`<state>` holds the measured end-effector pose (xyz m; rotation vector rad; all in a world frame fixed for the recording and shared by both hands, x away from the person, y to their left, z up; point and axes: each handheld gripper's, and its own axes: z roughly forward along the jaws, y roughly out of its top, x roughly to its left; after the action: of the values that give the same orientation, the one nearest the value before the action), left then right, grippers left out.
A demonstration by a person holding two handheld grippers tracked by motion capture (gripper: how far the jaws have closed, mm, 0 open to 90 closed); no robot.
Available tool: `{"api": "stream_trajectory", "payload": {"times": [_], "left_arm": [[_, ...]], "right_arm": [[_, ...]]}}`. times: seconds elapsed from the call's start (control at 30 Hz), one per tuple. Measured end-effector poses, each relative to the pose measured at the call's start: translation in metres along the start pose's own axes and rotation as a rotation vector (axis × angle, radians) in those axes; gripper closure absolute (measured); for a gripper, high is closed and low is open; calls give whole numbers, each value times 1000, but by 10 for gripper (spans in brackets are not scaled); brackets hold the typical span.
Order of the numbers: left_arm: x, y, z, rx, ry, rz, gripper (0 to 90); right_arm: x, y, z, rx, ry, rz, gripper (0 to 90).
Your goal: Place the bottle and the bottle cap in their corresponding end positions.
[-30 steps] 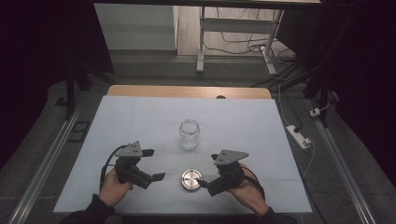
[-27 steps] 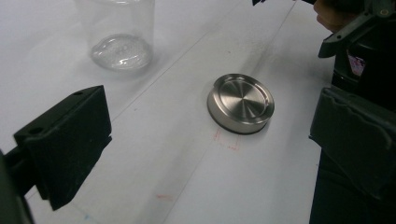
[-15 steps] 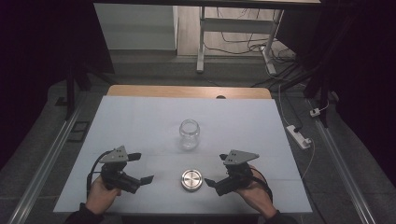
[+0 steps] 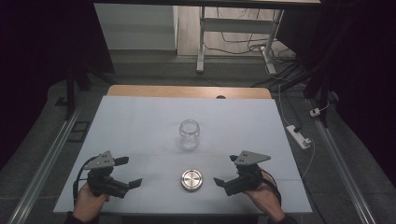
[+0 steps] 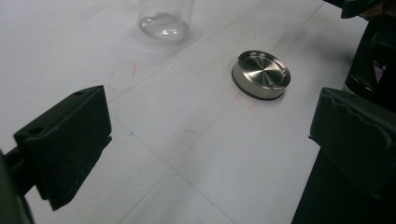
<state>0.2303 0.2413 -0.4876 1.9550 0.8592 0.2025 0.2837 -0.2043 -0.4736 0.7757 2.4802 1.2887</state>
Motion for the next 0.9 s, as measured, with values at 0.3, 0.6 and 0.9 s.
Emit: {"api": "stream_trajectory", "payload": {"times": [0.3,0.6,0.9], "left_arm": [[3,-17,-20,-16,48,-37,0],[8,-37,-35,-20,92,-90,0],[12,-53,-44,-10,136,-133,0]], "right_arm": [[-7,-12,-15,6,-47,27,0],[-12,-27,-33,11,-103,55,0],[-20,-46,-51,13,-166,107,0]]}}
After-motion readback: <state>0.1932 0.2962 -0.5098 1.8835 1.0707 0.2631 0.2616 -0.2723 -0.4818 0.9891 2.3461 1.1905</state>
